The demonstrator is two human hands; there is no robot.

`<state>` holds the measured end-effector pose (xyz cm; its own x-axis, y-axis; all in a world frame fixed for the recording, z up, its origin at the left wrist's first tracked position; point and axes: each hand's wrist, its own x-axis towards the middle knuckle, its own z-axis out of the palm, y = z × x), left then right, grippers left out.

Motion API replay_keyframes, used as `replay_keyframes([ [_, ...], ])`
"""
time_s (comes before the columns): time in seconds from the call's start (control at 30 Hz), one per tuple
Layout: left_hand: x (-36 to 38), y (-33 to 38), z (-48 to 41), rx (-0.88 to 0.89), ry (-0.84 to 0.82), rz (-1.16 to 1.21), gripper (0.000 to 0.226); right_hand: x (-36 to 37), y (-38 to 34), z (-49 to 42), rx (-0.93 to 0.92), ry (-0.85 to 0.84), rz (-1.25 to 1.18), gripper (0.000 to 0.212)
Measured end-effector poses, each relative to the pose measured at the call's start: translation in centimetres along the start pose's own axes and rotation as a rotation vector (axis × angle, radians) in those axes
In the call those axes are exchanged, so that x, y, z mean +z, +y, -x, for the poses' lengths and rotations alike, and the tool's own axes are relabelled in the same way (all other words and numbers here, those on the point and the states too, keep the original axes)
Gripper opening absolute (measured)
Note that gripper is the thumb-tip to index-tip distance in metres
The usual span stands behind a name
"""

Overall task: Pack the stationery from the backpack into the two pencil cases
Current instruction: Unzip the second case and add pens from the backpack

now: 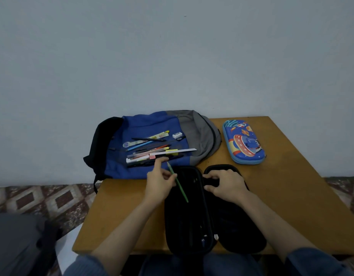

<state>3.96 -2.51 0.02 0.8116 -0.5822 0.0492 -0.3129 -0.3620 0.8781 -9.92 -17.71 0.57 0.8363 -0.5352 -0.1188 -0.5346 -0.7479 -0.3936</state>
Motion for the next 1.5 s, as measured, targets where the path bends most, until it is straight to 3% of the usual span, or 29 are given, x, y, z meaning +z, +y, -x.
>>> replay_keyframes([
  [0.13,0.9,-0.2,0.9,-0.182,-0.233,0.107,0.054,0.1,0.1,0.0,-0.001,0.001,-0.016,0.041],
  [0.27,0.6,0.2,0.8,-0.226,-0.349,0.031,0.068,0.3,0.2,-0.1,0.009,0.006,-0.018,0.04],
  [0.63,1.1,0.6,0.2,-0.252,-0.225,0.024,0.049,0.2,0.1,-0.1,0.002,0.007,-0.006,0.041],
  [0.77,1.2,1.0,0.1,-0.285,-0.292,-0.004,0.051,0.2,0.1,-0.1,0.004,0.007,-0.005,0.041],
  [0.97,1.3,1.5,1.9,-0.306,-0.566,0.014,0.055,0.1,0.1,-0.2,0.005,0.002,0.004,0.041],
  [1.13,1.6,2.0,2.4,-0.367,-0.455,0.103,0.045,0.3,0.1,0.0,0.01,0.017,0.014,0.041],
  [1.33,1.9,2.0,2.5,-0.333,-0.505,-0.163,0.056,-0.2,-0.1,-0.3,-0.001,0.013,0.037,0.04],
  [1.43,1.8,1.8,1.6,-0.174,-0.422,-0.498,0.057,-0.4,-0.3,-0.5,-0.005,0.004,0.058,0.039],
  [1.5,1.4,1.8,0.6,-0.065,-0.329,-0.556,0.051,-0.3,-0.2,-0.5,-0.007,0.011,0.06,0.038],
])
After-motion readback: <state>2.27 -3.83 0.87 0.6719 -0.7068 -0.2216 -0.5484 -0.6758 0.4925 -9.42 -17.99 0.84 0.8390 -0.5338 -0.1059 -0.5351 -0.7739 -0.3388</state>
